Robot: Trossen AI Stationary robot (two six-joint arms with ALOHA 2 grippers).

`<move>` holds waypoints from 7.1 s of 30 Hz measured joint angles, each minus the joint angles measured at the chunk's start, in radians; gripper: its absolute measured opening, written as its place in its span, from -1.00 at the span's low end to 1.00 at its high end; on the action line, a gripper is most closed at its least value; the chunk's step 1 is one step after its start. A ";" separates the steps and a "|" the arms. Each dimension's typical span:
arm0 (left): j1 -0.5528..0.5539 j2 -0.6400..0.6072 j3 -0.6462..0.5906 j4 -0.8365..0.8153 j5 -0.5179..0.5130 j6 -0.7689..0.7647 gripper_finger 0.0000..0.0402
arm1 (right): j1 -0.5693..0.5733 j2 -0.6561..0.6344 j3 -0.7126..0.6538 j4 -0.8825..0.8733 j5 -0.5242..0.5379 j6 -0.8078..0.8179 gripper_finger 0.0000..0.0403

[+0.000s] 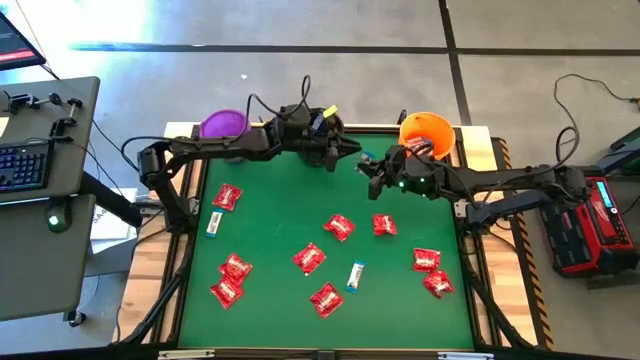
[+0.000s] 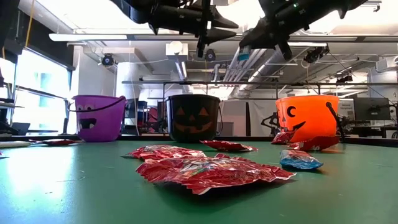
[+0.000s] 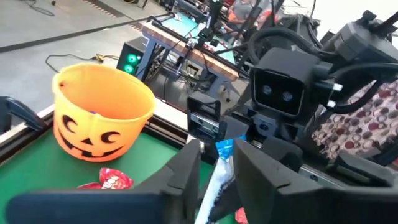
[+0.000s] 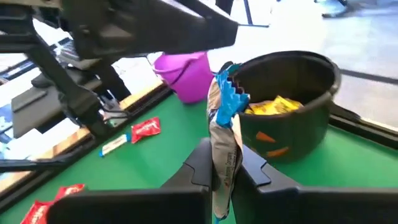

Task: Sort candy by brand, put in halloween buckets
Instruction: Put the blue chocolate bar into the orange bucket

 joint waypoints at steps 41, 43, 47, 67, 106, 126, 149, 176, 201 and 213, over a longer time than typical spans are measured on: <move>-0.039 -0.002 0.000 -0.075 -0.118 0.181 -0.31 | -0.814 -0.124 0.027 -0.599 -0.219 -0.025 -0.94; -0.039 -0.002 0.000 -0.075 -0.118 0.180 -0.31 | -0.842 -0.086 0.027 -0.619 -0.217 -0.027 -0.94; -0.039 -0.002 0.000 -0.076 -0.118 0.180 -0.31 | -0.870 0.020 0.027 -0.621 -0.221 -0.052 -0.94; -0.039 -0.002 0.000 -0.084 -0.138 0.187 -0.31 | -0.881 0.195 0.027 -0.613 -0.224 -0.043 -0.45; -0.123 -0.192 -0.203 -0.454 -0.130 0.313 -1.00 | -0.316 -0.034 0.105 -0.556 -0.204 -0.023 -0.99; -0.286 -0.469 -0.289 -1.204 -0.387 -0.109 -1.00 | -0.057 -0.039 0.105 -0.374 -0.136 -0.046 -1.00; -0.576 -0.524 -0.444 -1.266 -0.358 -0.632 -1.00 | 0.019 -0.016 0.105 -0.367 -0.085 -0.102 -1.00; -0.701 -0.520 -0.590 -1.315 -0.154 -0.879 -1.00 | 0.019 -0.016 0.105 -0.366 -0.140 -0.183 -1.00; -0.701 -0.521 -0.595 -1.282 -0.103 -0.882 -0.42 | 0.018 -0.016 0.105 -0.366 -0.140 -0.183 -1.00; -0.701 -0.495 -0.595 -1.292 -0.073 -0.922 -0.17 | 0.018 -0.016 0.105 -0.366 -0.140 -0.183 -1.00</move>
